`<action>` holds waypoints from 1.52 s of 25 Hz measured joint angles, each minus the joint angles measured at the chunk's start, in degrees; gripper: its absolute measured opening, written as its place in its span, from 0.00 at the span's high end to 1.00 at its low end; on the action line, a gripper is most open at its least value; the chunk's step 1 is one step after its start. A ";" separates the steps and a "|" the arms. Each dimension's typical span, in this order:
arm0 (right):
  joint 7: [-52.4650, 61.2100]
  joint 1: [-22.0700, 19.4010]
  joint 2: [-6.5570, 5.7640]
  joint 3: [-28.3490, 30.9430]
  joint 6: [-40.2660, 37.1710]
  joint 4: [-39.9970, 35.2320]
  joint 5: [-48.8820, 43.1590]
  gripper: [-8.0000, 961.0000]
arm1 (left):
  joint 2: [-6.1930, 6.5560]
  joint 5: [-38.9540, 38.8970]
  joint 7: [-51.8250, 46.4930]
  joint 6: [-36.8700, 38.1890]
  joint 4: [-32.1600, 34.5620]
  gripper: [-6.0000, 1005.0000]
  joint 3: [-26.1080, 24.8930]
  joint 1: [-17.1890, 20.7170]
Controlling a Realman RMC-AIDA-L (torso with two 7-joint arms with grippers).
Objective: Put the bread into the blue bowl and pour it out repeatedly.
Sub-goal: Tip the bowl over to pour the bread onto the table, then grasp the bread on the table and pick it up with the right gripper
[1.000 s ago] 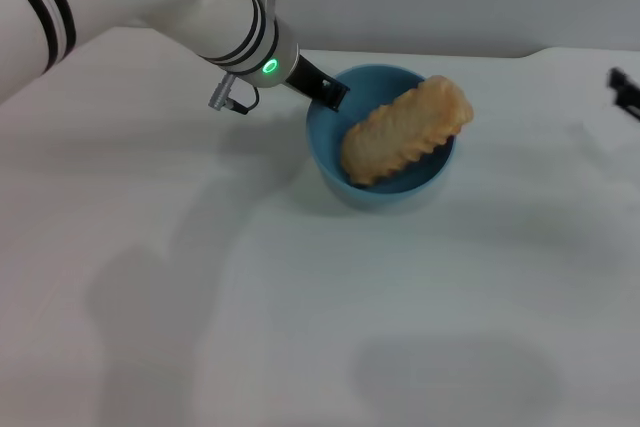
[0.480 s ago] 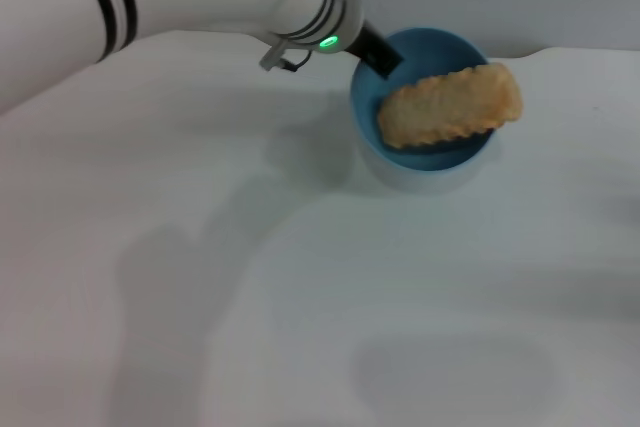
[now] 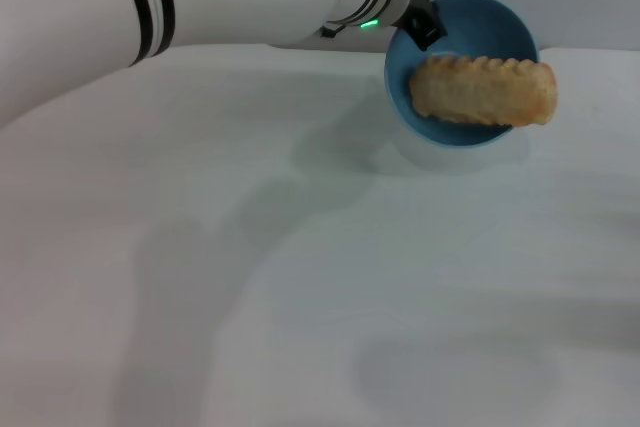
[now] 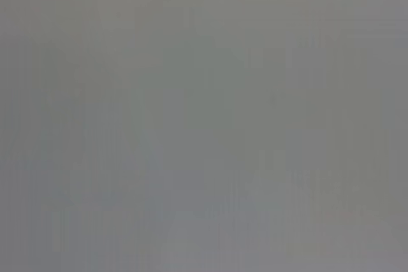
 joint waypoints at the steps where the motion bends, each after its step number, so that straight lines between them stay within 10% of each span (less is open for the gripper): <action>1: -0.27 0.35 -0.01 0.11 0.00 0.27 0.10 0.25 | 0.00 0.21 -0.02 -0.19 -0.15 1.00 0.08 -0.27; 22: -0.46 1.61 -0.26 0.54 0.63 0.55 0.32 0.25 | -0.14 6.73 -0.02 -13.64 1.83 1.00 5.15 2.53; 33: -2.29 4.56 -0.06 0.16 3.86 5.18 -0.18 0.25 | -0.03 2.98 -3.55 -10.37 1.60 1.00 0.90 3.85; 38: 15.88 6.55 -0.49 -2.52 5.06 5.13 -3.69 0.25 | 0.14 -0.90 -3.65 -8.14 1.40 1.00 -5.17 5.04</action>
